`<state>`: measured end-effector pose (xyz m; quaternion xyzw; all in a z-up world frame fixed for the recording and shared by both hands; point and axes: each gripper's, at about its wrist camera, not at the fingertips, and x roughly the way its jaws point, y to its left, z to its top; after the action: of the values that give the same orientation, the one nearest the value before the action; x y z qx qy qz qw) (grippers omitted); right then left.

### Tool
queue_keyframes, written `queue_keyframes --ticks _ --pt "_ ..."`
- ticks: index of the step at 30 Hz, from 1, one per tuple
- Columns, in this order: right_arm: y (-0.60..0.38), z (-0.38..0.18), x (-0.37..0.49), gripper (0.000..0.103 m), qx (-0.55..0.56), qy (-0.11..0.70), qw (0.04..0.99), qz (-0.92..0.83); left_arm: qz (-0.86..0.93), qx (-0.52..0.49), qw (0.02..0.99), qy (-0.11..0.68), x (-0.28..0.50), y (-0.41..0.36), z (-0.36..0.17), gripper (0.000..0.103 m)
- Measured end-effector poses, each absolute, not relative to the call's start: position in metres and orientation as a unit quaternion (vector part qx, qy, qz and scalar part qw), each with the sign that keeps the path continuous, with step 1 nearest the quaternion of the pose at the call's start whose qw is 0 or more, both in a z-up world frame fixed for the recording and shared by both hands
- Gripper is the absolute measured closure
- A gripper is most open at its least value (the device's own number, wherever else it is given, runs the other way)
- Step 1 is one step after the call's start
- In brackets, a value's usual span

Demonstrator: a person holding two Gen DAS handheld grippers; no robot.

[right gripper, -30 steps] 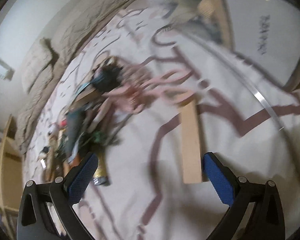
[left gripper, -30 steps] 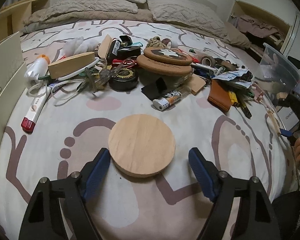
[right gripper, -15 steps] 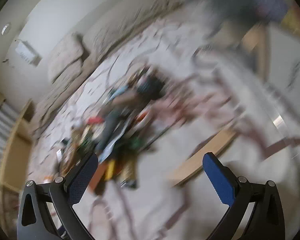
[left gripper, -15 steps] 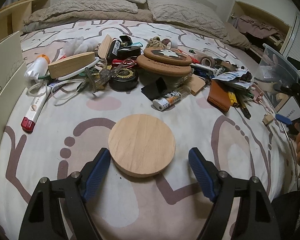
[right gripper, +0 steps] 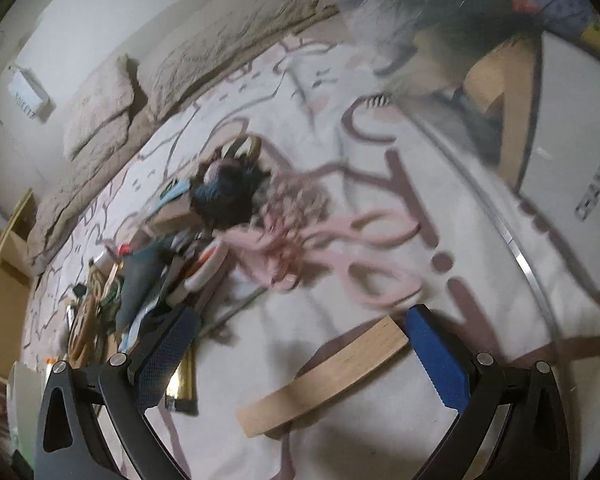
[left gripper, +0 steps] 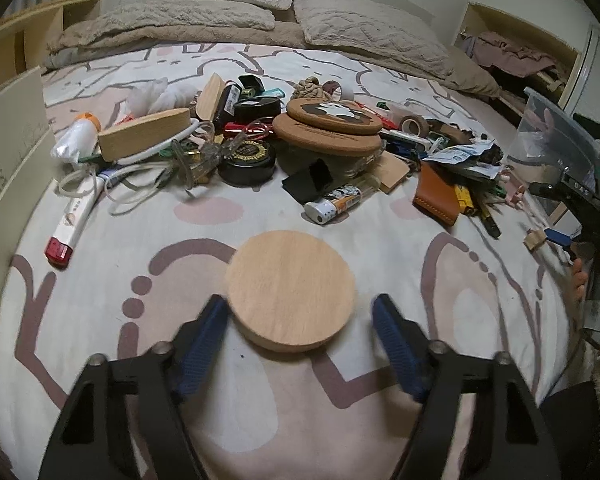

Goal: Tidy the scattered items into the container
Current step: 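Grasp the flat wooden stick with the right tool while the left tool holds the coaster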

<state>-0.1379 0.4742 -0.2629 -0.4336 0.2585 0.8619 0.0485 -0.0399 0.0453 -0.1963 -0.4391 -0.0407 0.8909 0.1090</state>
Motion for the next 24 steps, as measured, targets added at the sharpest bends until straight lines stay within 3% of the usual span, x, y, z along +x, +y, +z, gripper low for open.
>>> queue_keyframes --ticks 12,24 --pt "0.419 -0.261 -0.131 0.000 -0.470 0.132 0.009 0.873 0.891 -0.435 0.117 -0.044 -0.043 0.044 -0.197 0.038" --pt "0.390 -0.275 -0.133 0.000 -0.496 0.006 0.055 0.866 0.895 -0.429 0.113 -0.042 -0.051 0.048 -0.201 0.036"
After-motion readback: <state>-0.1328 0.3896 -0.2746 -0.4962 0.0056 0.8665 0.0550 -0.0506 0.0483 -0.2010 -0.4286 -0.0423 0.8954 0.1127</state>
